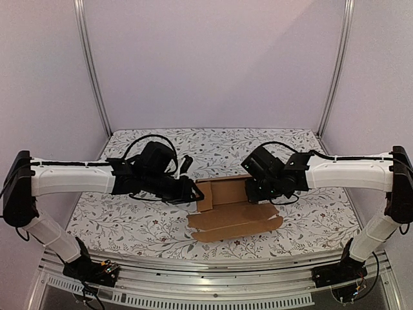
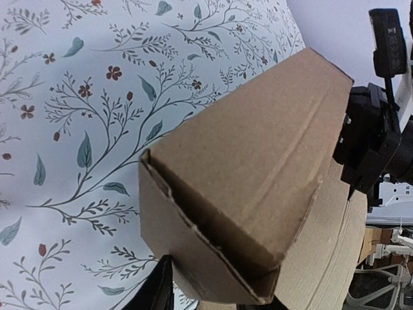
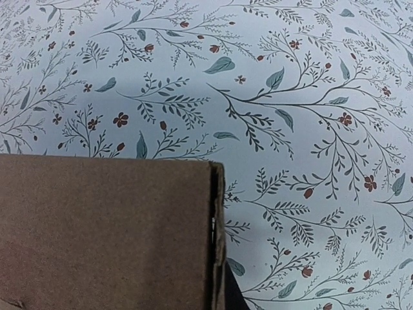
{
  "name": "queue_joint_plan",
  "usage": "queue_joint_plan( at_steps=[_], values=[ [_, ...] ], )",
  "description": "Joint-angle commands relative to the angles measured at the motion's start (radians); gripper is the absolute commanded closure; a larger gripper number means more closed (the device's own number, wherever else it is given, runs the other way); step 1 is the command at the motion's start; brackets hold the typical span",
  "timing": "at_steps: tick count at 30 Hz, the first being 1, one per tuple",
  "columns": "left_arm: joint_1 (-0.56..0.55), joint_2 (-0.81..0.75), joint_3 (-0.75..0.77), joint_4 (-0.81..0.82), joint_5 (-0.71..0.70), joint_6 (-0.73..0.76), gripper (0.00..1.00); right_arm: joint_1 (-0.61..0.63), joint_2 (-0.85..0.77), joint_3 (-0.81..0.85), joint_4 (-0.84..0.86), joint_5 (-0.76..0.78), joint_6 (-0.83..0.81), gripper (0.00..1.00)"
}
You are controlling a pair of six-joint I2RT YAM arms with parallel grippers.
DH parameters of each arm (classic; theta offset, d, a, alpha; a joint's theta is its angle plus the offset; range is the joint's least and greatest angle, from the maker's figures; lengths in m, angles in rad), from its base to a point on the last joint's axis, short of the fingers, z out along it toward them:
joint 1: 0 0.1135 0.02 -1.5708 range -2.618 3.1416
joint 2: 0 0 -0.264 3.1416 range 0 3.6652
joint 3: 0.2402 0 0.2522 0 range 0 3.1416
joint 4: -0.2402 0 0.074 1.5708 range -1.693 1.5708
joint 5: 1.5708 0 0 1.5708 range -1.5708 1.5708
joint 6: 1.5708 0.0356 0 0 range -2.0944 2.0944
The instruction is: Fold the paper box
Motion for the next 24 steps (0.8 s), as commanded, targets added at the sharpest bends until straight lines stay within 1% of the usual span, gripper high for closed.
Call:
queue_joint_plan(
  at_steps=[1,4,12,15,18,22,24],
  values=[
    [-0.021,0.033,0.063,0.012,-0.04,-0.009,0.68,0.015,-0.006,0.013,-0.007,0.02,0.017,1.0],
    [-0.026,0.054,0.093,-0.008,-0.076,-0.012,0.68,0.021,-0.005,0.011,-0.007,0.036,0.028,1.0],
    [-0.031,0.12,0.181,-0.14,-0.21,-0.025,0.71,0.034,-0.008,0.014,-0.014,0.036,0.057,1.0],
    [-0.036,0.155,0.224,-0.189,-0.239,-0.034,0.72,0.042,-0.004,0.025,-0.014,0.033,0.057,1.0],
    [-0.043,0.191,0.268,-0.225,-0.257,-0.038,0.76,0.048,0.007,0.044,-0.016,0.022,0.058,1.0],
    [-0.05,0.23,0.319,-0.283,-0.29,-0.042,0.84,0.052,0.012,0.064,-0.02,0.013,0.064,1.0],
    [-0.053,0.242,0.333,-0.303,-0.33,-0.048,0.88,0.054,0.011,0.072,-0.021,0.002,0.072,1.0]
  ],
)
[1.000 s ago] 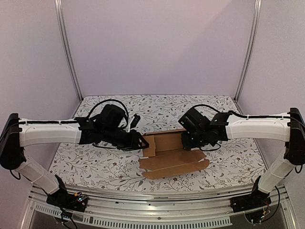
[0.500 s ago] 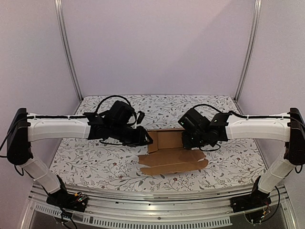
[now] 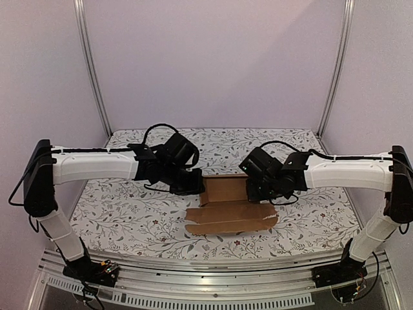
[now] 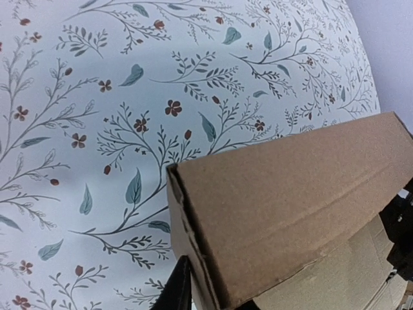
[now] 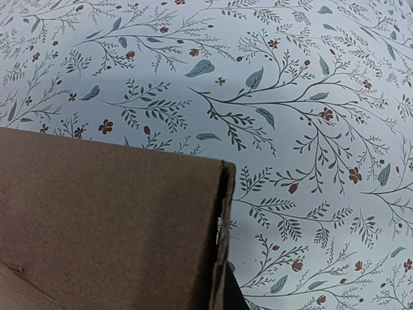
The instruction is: Fold the paper box
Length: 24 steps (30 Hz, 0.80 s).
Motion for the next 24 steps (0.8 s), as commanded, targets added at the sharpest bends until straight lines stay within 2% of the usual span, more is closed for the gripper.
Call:
queue_joint_plan(
  at_steps=[1,3,24],
  values=[
    [-0.018,0.039,0.046,-0.066,-0.085,-0.019,0.92,0.029,0.004,0.053,0.027,-0.056,0.012,1.0],
    [-0.022,0.044,0.056,-0.083,-0.11,-0.023,1.0,0.029,0.004,0.058,0.027,-0.067,0.021,1.0],
    [-0.046,0.036,0.108,-0.213,-0.24,-0.018,1.0,0.035,0.131,0.096,0.054,-0.107,0.052,1.0]
  ],
)
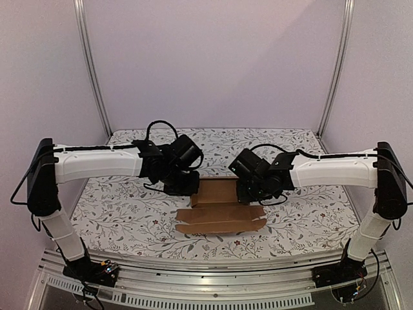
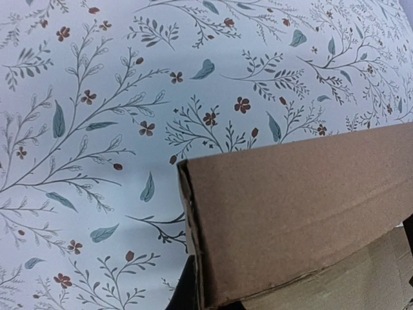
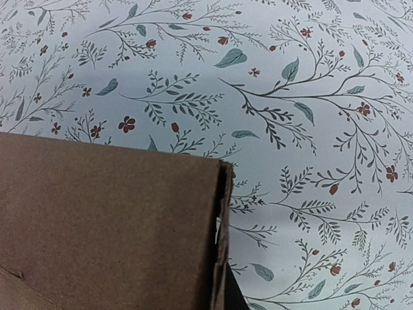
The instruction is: Fold the paper box
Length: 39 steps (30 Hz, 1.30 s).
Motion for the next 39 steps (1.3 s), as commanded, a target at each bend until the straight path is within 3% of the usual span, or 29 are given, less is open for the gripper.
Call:
queue_joint_plan(
  at_steps=[1,10,26,34,39],
  values=[
    [-0.019,-0.007,0.016,-0.001,-0.046,0.004,1.0,0.026,0.023,0.018,0.041,-0.056,0.01,1.0],
    [-0.025,-0.029,-0.003,-0.009,-0.062,0.014,1.0,0.025,0.039,0.031,0.045,-0.028,0.017,0.83],
    [-0.034,-0.04,-0.014,-0.015,-0.073,0.024,1.0,0.025,0.008,0.047,0.04,0.0,0.012,0.72],
    [-0.05,-0.047,0.01,-0.021,-0.062,0.018,1.0,0.025,0.032,0.046,0.043,0.043,0.01,0.71],
    [-0.072,-0.053,0.023,-0.058,-0.047,-0.005,1.0,0.025,0.072,0.059,0.065,0.076,0.006,0.78]
  ],
)
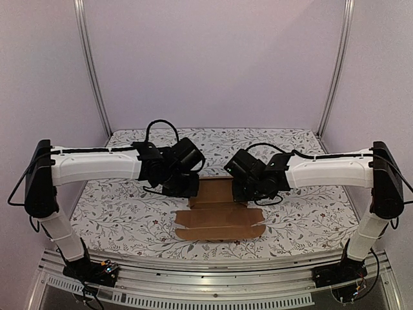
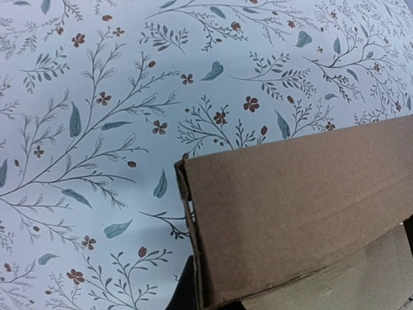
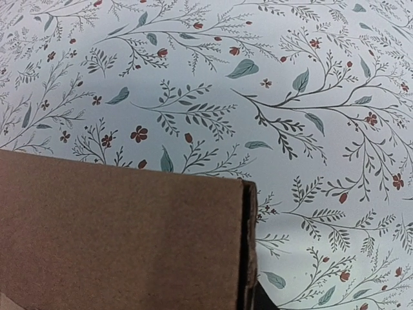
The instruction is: Fold the paper box
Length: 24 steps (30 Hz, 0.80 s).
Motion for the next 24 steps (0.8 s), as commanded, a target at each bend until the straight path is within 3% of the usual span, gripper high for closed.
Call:
queue_joint_plan(
  at_steps=[1,4,6,11,17,24],
  values=[
    [-0.042,-0.036,0.033,-0.033,0.027,-0.016,1.0,0.008,0.055,0.038,0.043,0.048,-0.002,0.8],
    [-0.05,-0.046,0.037,-0.045,0.044,-0.022,1.0,0.008,0.088,0.044,0.059,0.056,0.001,0.87],
    [-0.054,-0.054,0.042,-0.056,0.051,-0.022,1.0,0.009,0.108,0.044,0.065,0.065,0.002,1.0],
    [-0.056,-0.073,0.046,-0.081,0.048,-0.012,1.0,0.036,0.119,0.047,0.068,0.163,-0.014,1.0],
    [-0.056,-0.075,0.044,-0.088,0.038,0.006,1.0,0.039,0.141,0.08,0.048,0.164,-0.006,1.0],
    [-0.052,-0.088,0.063,-0.107,0.036,0.054,0.7,0.039,0.138,0.095,0.032,0.175,-0.014,1.0]
  ],
)
